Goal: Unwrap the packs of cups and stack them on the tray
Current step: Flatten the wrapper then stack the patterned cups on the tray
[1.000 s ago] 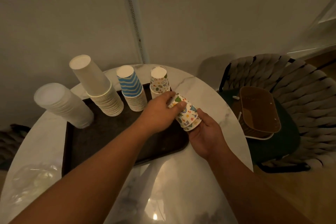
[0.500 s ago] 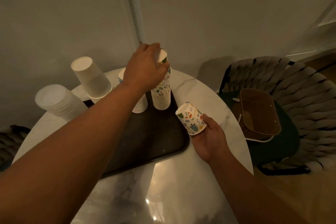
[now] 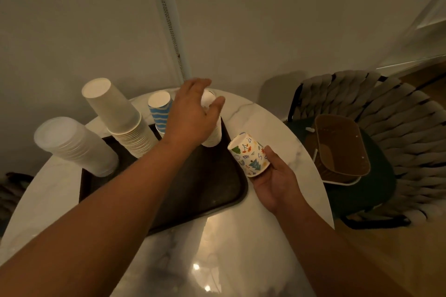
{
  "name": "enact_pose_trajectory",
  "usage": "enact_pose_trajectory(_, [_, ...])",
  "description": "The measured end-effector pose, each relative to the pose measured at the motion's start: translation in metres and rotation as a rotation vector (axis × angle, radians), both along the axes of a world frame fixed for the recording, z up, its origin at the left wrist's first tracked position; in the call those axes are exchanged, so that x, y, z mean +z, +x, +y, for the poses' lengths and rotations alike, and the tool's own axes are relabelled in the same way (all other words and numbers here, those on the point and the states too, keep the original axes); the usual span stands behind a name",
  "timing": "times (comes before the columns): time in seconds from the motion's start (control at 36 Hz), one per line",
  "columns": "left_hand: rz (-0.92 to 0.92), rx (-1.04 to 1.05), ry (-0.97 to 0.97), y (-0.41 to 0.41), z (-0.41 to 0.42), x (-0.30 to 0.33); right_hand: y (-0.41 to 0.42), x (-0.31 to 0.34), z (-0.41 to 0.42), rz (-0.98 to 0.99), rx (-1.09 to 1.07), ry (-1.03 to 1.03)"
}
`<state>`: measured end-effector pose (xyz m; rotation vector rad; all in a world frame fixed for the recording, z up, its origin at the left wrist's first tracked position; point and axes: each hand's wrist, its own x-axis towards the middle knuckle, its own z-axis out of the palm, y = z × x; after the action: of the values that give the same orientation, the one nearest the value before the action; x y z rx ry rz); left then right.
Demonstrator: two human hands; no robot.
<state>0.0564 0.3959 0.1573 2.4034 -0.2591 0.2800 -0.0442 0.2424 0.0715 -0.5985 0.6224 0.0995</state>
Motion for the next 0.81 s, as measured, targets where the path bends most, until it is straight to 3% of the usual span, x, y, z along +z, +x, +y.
enact_pose_trajectory(0.06, [0.062,-0.037,-0.103,-0.023,-0.003,0.002,0.003,0.002,0.004,-0.010,0.019,0.006])
enact_pose_trajectory(0.14, [0.310,-0.154,-0.048,-0.045,-0.003,-0.009,0.009,0.007,0.014,-0.070,0.062,0.016])
enact_pose_trajectory(0.22, [0.410,-0.183,-0.072,-0.050,0.000,-0.015,0.015,0.011,0.024,-0.126,0.097,0.031])
enact_pose_trajectory(0.33, [0.297,-0.126,-0.042,-0.038,0.008,0.004,0.026,0.015,0.029,-0.134,0.101,-0.053])
enact_pose_trajectory(0.44, [0.085,-0.079,-0.047,-0.009,0.017,0.046,0.047,0.012,0.029,-0.088,0.178,-0.501])
enact_pose_trajectory(0.56, [-0.080,-0.067,0.256,0.024,0.020,0.065,0.069,-0.001,0.036,-0.195,0.295,-0.847])
enact_pose_trajectory(0.67, [-0.007,-0.137,0.488,0.043,0.015,0.050,0.085,-0.013,0.041,-0.233,0.370,-0.901])
enact_pose_trajectory(0.81, [0.090,-0.178,0.581,0.051,0.011,0.020,0.096,-0.027,0.047,-0.292,0.403,-0.926])
